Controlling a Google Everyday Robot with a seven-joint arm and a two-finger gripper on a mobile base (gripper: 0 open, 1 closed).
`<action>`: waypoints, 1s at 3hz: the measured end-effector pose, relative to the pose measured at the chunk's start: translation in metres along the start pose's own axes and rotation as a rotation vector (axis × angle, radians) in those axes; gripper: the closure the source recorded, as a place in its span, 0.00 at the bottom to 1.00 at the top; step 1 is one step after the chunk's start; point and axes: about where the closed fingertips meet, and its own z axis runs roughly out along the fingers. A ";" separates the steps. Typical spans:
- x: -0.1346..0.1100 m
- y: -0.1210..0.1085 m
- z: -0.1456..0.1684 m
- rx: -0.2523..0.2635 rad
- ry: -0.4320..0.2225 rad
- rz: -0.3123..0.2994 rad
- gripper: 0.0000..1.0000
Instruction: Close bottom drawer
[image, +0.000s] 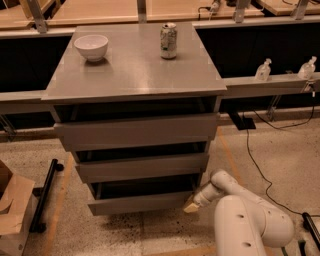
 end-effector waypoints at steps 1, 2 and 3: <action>-0.006 -0.034 0.006 0.075 -0.078 -0.088 1.00; -0.009 -0.040 0.004 0.092 -0.091 -0.105 1.00; -0.024 -0.053 0.000 0.135 -0.136 -0.158 1.00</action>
Offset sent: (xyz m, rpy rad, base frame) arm 0.1859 0.0048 0.0431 0.1833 -0.6128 0.0758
